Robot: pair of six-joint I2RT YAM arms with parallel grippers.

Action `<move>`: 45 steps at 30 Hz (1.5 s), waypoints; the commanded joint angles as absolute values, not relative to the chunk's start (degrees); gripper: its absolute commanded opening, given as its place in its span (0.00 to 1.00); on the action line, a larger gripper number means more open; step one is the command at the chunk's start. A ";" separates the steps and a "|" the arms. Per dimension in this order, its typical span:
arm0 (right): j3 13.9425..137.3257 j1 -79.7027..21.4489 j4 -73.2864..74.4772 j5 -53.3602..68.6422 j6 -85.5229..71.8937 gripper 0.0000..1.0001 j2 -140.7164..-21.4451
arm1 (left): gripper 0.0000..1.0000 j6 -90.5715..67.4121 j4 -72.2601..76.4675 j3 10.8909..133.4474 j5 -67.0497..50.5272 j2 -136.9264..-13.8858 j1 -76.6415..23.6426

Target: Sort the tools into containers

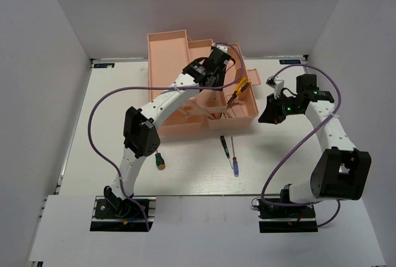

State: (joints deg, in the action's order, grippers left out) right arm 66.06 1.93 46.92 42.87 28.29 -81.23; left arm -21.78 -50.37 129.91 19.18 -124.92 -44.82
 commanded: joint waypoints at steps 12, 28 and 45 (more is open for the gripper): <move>65.65 0.18 56.24 58.43 48.41 0.90 -78.40 | 0.80 -14.33 -49.49 134.46 11.26 -121.91 -40.61; 53.88 -44.52 21.37 33.80 27.36 0.00 -78.92 | 0.35 -28.09 -52.27 90.92 31.10 -65.08 -41.13; 83.31 -67.76 17.84 0.27 -21.52 0.90 -110.91 | 0.70 -42.98 -67.24 75.94 33.05 -43.86 -41.13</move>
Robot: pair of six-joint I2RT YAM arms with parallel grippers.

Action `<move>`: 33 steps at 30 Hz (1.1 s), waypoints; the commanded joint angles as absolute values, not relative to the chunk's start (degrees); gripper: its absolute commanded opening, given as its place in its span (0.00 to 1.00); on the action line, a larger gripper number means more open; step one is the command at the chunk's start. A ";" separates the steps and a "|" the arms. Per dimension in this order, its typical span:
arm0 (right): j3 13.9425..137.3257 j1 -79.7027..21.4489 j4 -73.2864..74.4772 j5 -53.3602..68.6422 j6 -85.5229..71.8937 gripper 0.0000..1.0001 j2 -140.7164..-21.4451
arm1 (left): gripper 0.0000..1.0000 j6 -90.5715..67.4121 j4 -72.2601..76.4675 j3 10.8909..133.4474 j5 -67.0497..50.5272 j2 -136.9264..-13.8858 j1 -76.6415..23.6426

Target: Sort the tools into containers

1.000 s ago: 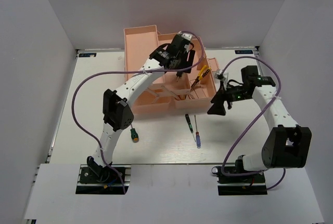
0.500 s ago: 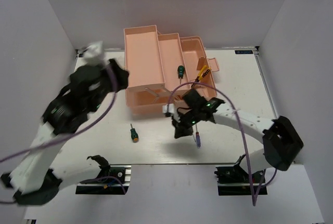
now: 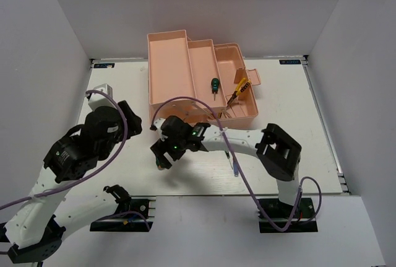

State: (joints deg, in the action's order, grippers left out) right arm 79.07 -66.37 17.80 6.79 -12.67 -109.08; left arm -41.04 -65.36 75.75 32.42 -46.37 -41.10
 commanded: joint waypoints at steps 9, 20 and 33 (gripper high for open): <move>90.00 -72.16 20.83 -9.57 -25.22 0.90 -119.00 | 0.70 -41.84 -68.99 77.86 33.05 -43.86 -41.13; 91.85 -73.21 19.42 -15.91 -23.03 0.63 -124.54 | 0.70 -41.84 -71.46 78.40 32.52 -42.80 -41.13; 80.52 -67.69 22.31 21.14 3.26 0.00 -107.69 | 0.70 -39.03 -63.47 72.52 28.66 -41.48 -41.13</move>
